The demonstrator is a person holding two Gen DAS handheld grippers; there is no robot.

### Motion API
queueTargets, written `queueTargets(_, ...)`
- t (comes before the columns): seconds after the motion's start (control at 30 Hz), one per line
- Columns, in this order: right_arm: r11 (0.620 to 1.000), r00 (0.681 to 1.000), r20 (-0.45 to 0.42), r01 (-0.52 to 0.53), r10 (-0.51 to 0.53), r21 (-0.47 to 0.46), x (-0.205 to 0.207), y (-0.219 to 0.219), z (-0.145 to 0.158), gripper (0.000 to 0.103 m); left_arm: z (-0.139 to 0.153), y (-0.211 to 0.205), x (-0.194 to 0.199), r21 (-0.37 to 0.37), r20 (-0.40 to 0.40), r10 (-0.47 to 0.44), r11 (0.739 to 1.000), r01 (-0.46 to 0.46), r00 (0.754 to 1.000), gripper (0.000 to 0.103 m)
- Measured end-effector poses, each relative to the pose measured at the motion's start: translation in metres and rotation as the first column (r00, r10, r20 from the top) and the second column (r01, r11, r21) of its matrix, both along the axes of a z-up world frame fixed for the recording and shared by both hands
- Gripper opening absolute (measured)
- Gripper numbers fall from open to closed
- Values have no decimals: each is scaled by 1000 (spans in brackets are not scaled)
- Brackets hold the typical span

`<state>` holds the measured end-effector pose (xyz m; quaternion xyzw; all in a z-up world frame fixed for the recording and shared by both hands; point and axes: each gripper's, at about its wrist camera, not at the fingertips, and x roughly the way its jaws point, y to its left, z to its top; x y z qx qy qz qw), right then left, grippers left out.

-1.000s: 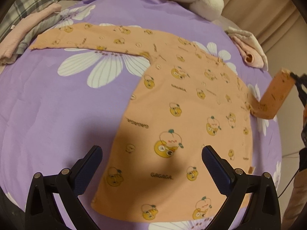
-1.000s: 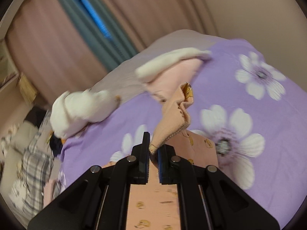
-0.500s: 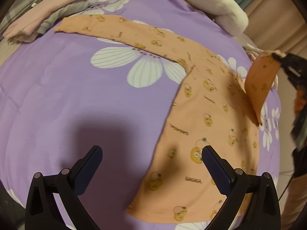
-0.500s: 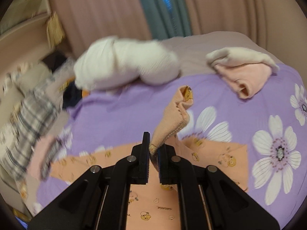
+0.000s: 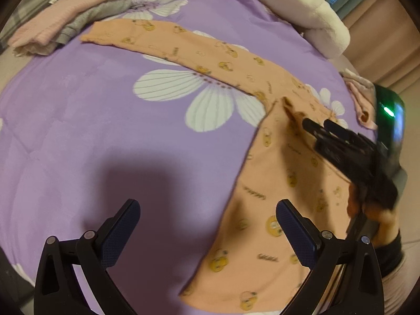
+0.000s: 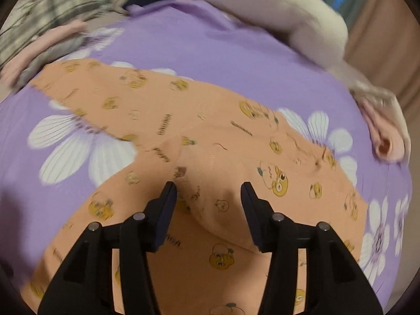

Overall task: Fold small clothes
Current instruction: 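Lift the sleeve with the right gripper and lay it across the shirt body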

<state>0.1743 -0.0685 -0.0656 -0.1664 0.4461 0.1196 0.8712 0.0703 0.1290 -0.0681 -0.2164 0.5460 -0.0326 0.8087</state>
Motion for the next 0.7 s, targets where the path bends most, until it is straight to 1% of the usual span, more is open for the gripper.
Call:
queueTargets(0.03, 999, 1000, 6, -19, 19, 45, -6, -7, 7, 53, 2, -2, 3, -5, 8, -9, 1000, 9, 1000, 102)
queueTargets(0.1, 983, 999, 9, -34, 33, 181, -15, -32, 24, 61, 9, -9, 11, -8, 35, -30, 999, 31, 999, 102)
queueTargets(0.17, 948, 1000, 2, -3, 3, 319, -22, -67, 36, 71, 19, -18, 22, -17, 77, -53, 998, 55, 996, 102)
queueTargets(0.2, 929, 1000, -8, 24, -22, 370, -24, -83, 39, 72, 22, -21, 26, -28, 95, -61, 998, 64, 994, 102)
queueTargets(0.23, 912, 998, -19, 57, -54, 406, -26, -100, 40, 72, 27, -26, 33, -54, 119, -76, 995, 83, 990, 102)
queueTargets(0.27, 902, 995, -25, 97, -95, 422, -28, -116, 40, 72, 29, -31, 39, -76, 133, -87, 992, 97, 987, 102)
queueTargets(0.3, 898, 989, -28, 143, -145, 417, -29, -132, 35, 72, 31, -38, 50, -102, 145, -100, 988, 115, 984, 102)
queueTargets(0.33, 895, 981, -32, 187, -190, 405, -29, -144, 31, 70, 31, -43, 58, -122, 153, -110, 984, 130, 982, 102)
queueTargets(0.37, 885, 970, -47, 238, -240, 399, -28, -159, 25, 62, 32, -49, 66, -143, 160, -120, 979, 143, 980, 102)
queueTargets(0.4, 868, 956, -77, 289, -282, 404, -25, -174, 17, 55, 32, -58, 77, -172, 164, -131, 972, 159, 978, 102)
queueTargets(0.43, 857, 949, -96, 312, -299, 410, -26, -180, 11, 43, 31, -65, 86, -201, 174, -145, 963, 179, 974, 102)
queueTargets(0.47, 839, 939, -118, 343, -325, 422, -25, -189, 5, 34, 31, -72, 94, -233, 188, -162, 951, 204, 969, 102)
queueTargets(0.5, 827, 932, -130, 360, -339, 432, -24, -196, 0, 29, 30, -77, 101, -262, 199, -176, 938, 226, 964, 99)
queueTargets(0.53, 812, 925, -143, 379, -353, 444, -24, -202, -6, 22, 28, -84, 111, -303, 206, -187, 921, 245, 960, 95)
queueTargets(0.57, 803, 920, -151, 390, -362, 451, -24, -205, -10, 20, 24, -90, 121, -328, 204, -196, 909, 256, 959, 89)
queueTargets(0.6, 791, 916, -159, 399, -369, 463, -23, -208, -15, 20, 22, -95, 125, -341, 203, -201, 903, 261, 958, 87)
queueTargets(0.7, 767, 908, -177, 416, -379, 488, -23, -217, -21, 19, 8, -104, 142, -374, 185, -198, 891, 256, 963, 86)
